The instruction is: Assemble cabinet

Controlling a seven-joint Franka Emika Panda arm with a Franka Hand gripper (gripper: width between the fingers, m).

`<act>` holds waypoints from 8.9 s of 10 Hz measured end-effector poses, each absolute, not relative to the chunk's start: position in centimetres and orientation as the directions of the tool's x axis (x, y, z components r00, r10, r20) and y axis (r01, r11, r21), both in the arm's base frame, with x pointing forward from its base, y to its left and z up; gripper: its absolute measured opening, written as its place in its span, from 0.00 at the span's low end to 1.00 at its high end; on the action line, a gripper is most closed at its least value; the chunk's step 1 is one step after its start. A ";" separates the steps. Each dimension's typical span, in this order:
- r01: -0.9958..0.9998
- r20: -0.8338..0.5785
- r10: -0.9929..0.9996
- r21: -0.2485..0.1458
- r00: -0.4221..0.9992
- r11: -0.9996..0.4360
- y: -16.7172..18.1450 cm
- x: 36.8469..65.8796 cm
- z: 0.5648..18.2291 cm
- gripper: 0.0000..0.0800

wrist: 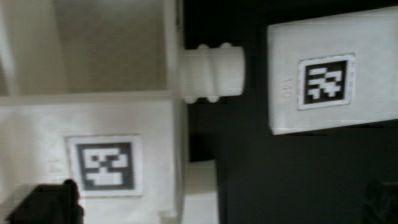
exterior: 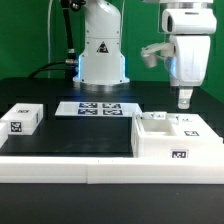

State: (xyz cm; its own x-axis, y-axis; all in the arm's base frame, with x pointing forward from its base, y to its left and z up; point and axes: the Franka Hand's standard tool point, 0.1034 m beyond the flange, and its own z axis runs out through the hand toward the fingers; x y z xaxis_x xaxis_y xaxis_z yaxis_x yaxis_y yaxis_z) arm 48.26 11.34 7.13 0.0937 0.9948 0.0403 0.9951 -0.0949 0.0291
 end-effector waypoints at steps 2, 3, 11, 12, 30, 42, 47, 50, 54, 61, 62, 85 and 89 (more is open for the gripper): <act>0.995 0.048 0.994 0.038 0.095 -0.097 10.8 45.5 6.4 1.00; 0.995 0.045 0.994 0.034 0.096 -0.098 10.8 45.6 6.4 1.00; 0.995 0.074 0.993 0.034 0.096 -0.098 9.7 41.8 3.6 1.00; 0.994 0.083 0.992 0.032 0.098 -0.101 9.9 41.5 3.0 1.00; 0.994 0.093 0.989 0.001 0.113 -0.113 10.2 40.5 1.0 0.09; 0.987 0.037 0.987 0.013 0.157 -0.158 6.8 43.9 5.6 0.09; 0.986 0.039 0.986 0.018 0.164 -0.165 6.9 44.5 5.8 0.09; 0.986 0.043 0.985 0.023 0.166 -0.167 7.0 45.2 5.8 0.09; 0.985 0.045 0.985 0.024 0.167 -0.168 7.0 45.5 5.7 0.09; 0.988 0.044 0.987 0.020 0.152 -0.153 7.0 45.8 5.5 0.09; 0.989 0.042 0.988 0.016 0.147 -0.148 7.0 45.8 5.5 0.09; 0.999 0.038 0.998 0.023 0.047 -0.048 6.2 51.9 5.6 0.09; 0.999 0.038 0.998 0.022 0.044 -0.045 6.1 52.0 5.5 0.09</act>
Offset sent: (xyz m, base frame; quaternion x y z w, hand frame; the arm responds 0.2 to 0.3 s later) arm 0.0000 0.0000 0.0000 0.0000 0.0000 0.0000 1.0000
